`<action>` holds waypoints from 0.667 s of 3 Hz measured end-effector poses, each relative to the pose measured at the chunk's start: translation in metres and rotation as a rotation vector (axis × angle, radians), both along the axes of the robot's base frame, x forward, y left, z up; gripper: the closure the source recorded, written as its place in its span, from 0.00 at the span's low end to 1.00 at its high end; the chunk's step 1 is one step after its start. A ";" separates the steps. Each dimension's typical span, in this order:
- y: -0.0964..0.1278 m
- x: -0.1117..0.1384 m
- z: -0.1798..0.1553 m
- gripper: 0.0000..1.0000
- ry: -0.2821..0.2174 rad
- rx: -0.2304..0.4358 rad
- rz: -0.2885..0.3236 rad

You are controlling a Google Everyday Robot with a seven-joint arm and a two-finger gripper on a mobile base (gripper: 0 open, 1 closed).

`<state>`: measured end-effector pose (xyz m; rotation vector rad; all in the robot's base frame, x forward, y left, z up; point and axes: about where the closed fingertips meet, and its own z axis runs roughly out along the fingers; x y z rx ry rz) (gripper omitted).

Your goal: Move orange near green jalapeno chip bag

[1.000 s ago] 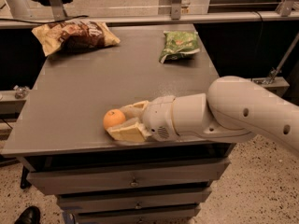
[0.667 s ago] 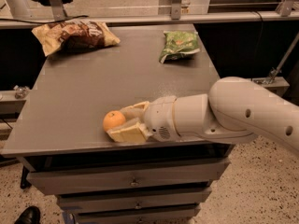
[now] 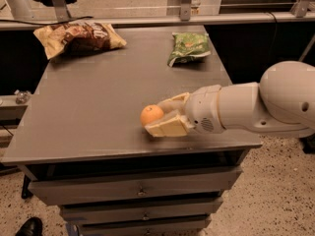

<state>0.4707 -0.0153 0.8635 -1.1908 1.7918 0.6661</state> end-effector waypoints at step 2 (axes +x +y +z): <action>-0.015 0.005 0.004 1.00 -0.028 -0.013 -0.058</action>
Offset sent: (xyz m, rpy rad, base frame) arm 0.0155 -0.0440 0.0069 -0.0275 -0.0626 -0.1530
